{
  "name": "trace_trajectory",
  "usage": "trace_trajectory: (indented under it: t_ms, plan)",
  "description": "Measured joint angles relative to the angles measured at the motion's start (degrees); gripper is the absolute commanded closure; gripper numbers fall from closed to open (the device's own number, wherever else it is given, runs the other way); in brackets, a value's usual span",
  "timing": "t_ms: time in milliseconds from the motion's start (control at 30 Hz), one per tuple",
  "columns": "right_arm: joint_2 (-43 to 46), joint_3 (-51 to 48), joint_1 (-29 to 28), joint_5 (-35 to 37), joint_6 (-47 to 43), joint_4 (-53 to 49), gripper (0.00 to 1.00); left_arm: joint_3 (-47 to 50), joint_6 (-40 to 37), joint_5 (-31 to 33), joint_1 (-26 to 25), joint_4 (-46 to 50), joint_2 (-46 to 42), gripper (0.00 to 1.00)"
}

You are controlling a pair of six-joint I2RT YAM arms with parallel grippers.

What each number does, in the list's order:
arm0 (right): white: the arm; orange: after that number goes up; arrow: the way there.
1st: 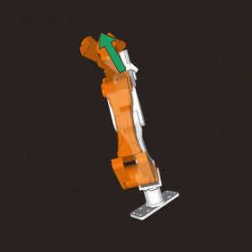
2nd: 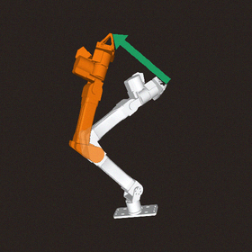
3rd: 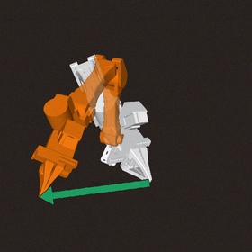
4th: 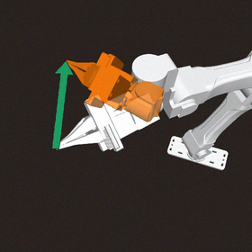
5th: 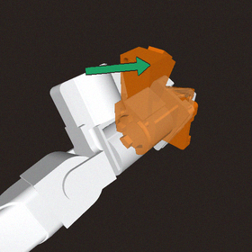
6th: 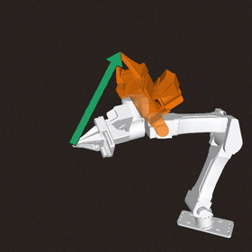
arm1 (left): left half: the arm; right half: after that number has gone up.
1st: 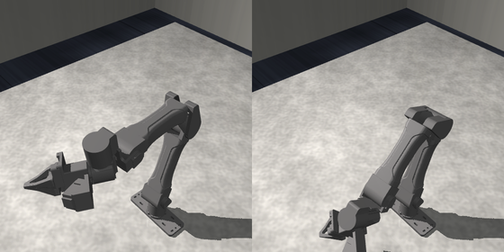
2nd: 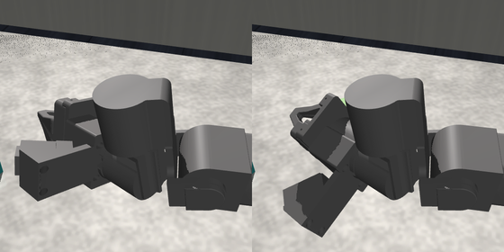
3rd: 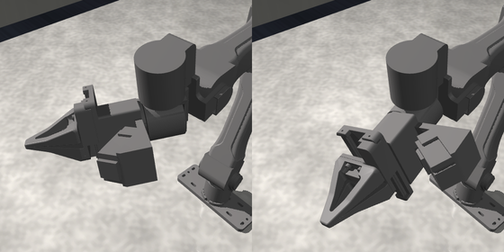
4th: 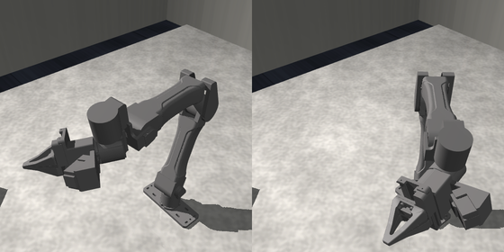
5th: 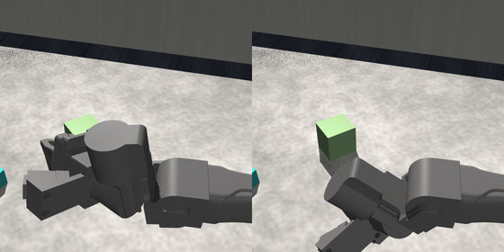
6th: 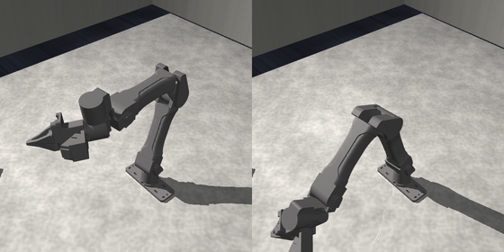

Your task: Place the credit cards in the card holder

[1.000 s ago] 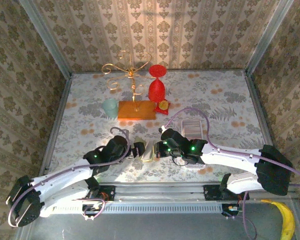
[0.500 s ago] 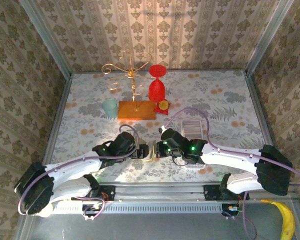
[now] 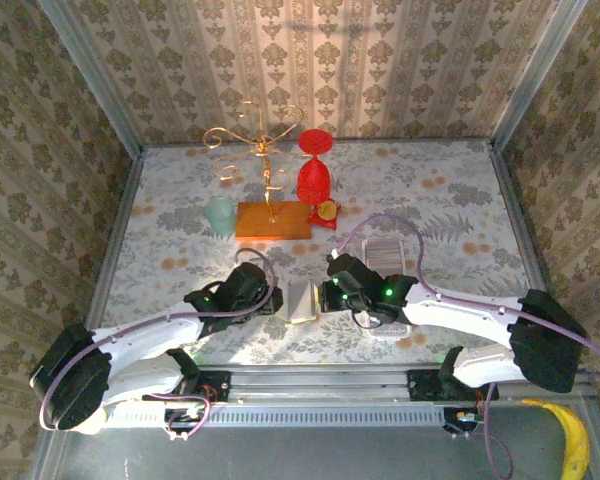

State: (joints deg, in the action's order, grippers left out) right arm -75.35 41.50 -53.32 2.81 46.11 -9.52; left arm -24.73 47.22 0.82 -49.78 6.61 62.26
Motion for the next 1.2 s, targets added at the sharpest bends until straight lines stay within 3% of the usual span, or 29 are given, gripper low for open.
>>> trace_trajectory:
  t_ms: [167, 333, 500, 667, 767, 933, 1033, 1200]
  plan:
    - [-2.0, 0.0, 1.7, 0.1, -1.1, -0.4, 1.00, 1.1, 1.0, -1.1, 0.0, -1.2, -0.1, 0.91]
    - [-4.1, 0.0, 3.5, 1.5, -1.6, -2.7, 0.99, 3.6, 2.6, -1.1, 0.0, -3.4, -1.5, 0.94]
    - [-4.8, 0.3, 3.7, 3.2, -3.0, -7.3, 0.68, 5.8, 4.5, -1.1, -0.1, -5.7, -2.0, 0.94]
    - [0.9, 2.3, 2.1, 4.7, -4.2, -13.5, 0.56, 6.1, 5.6, -1.0, -0.4, -6.3, -2.8, 0.74]
    - [4.3, 4.8, 0.4, 4.7, -4.3, -15.5, 0.53, 6.7, 6.2, -1.2, -0.8, -6.4, -4.3, 0.63]
    - [4.3, 9.4, -3.9, 4.7, -4.4, -16.4, 0.53, 7.3, 7.0, -0.8, -0.8, -5.3, -8.4, 0.57]
    - [1.5, 11.0, -5.1, 4.3, -4.4, -16.0, 0.55, 7.5, 7.2, -0.2, -0.8, -4.6, -11.5, 0.58]
    - [-7.5, 12.3, -5.8, 3.8, -4.2, -14.7, 0.59, 8.9, 8.3, 0.8, -0.8, -4.2, -15.5, 0.70]
